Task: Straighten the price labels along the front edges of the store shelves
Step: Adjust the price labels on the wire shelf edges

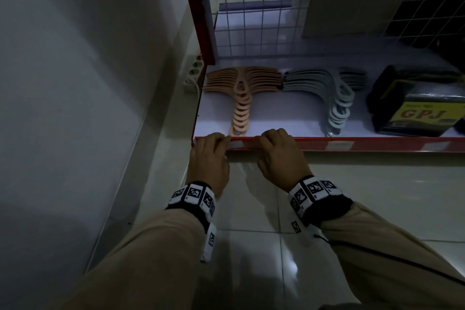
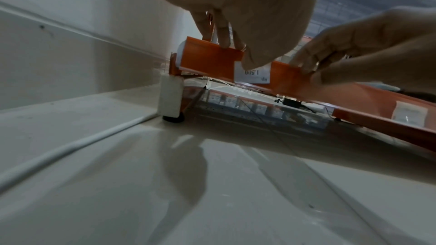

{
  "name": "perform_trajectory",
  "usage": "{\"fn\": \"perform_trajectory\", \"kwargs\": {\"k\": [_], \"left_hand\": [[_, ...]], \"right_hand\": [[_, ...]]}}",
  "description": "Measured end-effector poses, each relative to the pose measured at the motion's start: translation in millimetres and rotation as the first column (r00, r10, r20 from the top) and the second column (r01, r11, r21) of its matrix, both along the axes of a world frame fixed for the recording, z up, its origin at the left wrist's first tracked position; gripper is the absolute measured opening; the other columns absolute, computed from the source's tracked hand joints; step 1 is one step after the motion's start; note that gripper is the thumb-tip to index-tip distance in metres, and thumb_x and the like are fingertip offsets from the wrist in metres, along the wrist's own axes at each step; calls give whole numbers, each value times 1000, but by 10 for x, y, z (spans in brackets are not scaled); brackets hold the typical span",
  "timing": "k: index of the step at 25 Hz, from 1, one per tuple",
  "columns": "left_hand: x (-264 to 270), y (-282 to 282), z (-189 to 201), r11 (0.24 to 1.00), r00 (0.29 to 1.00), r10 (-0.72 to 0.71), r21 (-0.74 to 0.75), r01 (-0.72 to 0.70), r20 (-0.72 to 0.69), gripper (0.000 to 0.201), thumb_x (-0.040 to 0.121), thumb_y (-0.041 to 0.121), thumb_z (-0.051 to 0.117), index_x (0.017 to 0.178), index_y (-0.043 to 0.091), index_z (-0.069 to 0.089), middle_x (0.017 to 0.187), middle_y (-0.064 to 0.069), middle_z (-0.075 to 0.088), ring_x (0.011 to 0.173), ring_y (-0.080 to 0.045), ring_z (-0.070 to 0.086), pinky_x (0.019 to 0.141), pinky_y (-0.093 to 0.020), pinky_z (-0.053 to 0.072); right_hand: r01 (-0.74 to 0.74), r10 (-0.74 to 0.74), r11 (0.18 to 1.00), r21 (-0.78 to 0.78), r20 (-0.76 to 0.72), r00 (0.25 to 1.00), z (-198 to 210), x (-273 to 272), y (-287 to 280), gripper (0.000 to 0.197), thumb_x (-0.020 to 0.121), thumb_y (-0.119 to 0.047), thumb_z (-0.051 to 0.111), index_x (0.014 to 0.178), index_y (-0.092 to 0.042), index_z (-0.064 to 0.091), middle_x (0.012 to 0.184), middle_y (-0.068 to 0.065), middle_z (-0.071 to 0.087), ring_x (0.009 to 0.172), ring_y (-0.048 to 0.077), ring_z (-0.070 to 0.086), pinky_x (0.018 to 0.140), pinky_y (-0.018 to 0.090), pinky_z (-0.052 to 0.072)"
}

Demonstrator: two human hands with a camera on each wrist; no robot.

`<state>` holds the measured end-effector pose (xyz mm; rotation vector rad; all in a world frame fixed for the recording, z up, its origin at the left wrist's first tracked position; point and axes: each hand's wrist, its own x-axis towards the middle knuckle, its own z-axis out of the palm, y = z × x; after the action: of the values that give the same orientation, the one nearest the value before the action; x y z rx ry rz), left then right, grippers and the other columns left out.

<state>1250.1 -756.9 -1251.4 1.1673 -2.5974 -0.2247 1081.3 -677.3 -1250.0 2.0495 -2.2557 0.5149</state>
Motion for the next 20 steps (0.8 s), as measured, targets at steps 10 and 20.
{"fn": "perform_trajectory", "kwargs": {"k": [10, 20], "left_hand": [[-14, -39, -7, 1000, 999, -13, -7, 13, 36, 34, 78, 10, 61, 112, 11, 62, 113, -11, 54, 107, -30, 47, 94, -40, 42], [6, -75, -32, 998, 996, -6, 56, 11, -88, 37, 79, 10, 60, 115, 13, 60, 107, -8, 56, 101, -26, 49, 92, -40, 42]], "right_hand": [[-38, 36, 999, -29, -41, 999, -71, 234, -152, 35, 75, -20, 57, 108, -10, 63, 102, 9, 63, 92, 30, 53, 73, 38, 40], [54, -53, 998, -18, 19, 998, -17, 250, -337, 16, 80, -13, 64, 93, -5, 65, 95, 17, 58, 84, 34, 51, 68, 39, 43]]}}
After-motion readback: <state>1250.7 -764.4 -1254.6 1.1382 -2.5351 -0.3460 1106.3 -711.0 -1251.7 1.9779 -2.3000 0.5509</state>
